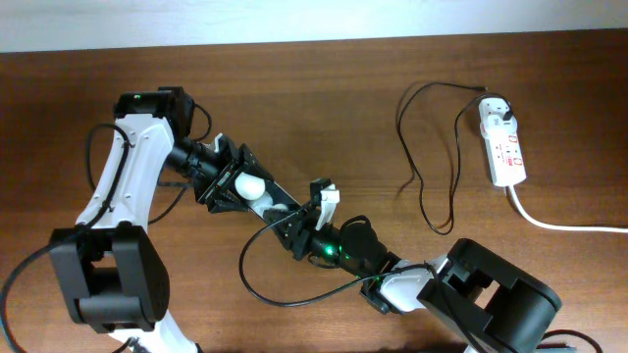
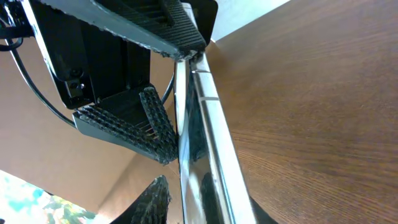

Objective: Plug charger to phone and switch on socket

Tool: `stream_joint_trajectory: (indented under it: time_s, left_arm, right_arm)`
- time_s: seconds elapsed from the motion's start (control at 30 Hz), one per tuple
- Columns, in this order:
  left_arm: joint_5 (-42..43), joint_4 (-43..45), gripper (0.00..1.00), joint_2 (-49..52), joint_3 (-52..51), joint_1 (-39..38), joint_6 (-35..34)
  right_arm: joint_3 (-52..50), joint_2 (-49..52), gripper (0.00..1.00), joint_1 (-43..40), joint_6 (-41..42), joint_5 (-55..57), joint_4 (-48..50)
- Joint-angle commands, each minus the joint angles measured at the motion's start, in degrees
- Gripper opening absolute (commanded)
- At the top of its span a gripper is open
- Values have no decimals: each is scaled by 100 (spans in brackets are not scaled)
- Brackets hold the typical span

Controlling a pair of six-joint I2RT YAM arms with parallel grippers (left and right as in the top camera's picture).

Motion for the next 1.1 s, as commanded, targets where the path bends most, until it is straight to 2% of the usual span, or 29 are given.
stream_joint_trajectory:
  time_s: [0.0,0.07,0.1,0.13,0.17,0.3,0.4,0.43,0.57,0.6,0.63,0.7,0.83,0.97,1.0,1.03,1.07]
  left_arm:
    - [234,-61,35,-17,33,-61,92]
    - [232,-31,40,-17,33,-61,92]
    - [227,-15,58,-17,33,-61,94]
    - [129,2,67,-17,33,-61,94]
    - [-52,9,70,-17,35,-61,92]
    - [-72,109,67,-24,498,142,461]
    - [-1309,-833,66,-166,2024,516,656]
    - [-1733,-1078,62,-376,2498,588,861]
    - [-2994,-1073,73,-2553,2761,691,909]
    - [-3239,-1073,81,-3174,2761,691,907]
    - [-3364,-1073,99,-3932,2761,691,905]
    - [-3744,-1073,99,-5171,2680,691,428]
    - [-4269,-1071,99,-6815,1655,691,197]
    - [-4876,-1025,99,-7901,-330,691,-1784]
    - [-4758,-903,99,-8008,-1257,688,-2844]
    - [-4391,-544,99,-8006,-1904,688,-3171]
    - [-3397,476,99,-8002,-2909,688,-3171]
  right_arm:
    - [227,-4,19,0,-33,-22,68]
    - [227,-17,10,-7,37,-87,68]
    - [227,-35,6,-17,74,-153,72]
    - [227,-76,4,-48,74,-243,63]
    - [223,-195,4,-205,81,-590,61]
    - [223,-247,4,-660,203,-1235,-149]
    - [223,-321,4,-975,385,-1392,-149]
    - [223,-404,4,-1067,507,-1394,-142]
    - [223,-855,4,-1484,831,-1399,-140]
    - [223,-979,4,-1552,833,-1394,-142]
    - [223,-1108,4,-1617,855,-1392,-133]
    - [223,-1272,4,-1690,1202,-1394,-131]
    - [223,-1283,4,-1698,1388,-1469,-22]
    - [223,-1298,4,-1700,1672,-1563,85]
    - [223,-1298,4,-1700,1694,-1565,83]
    - [223,-1298,4,-1705,1808,-1563,83]
    - [223,-1298,4,-1790,2138,-1563,55]
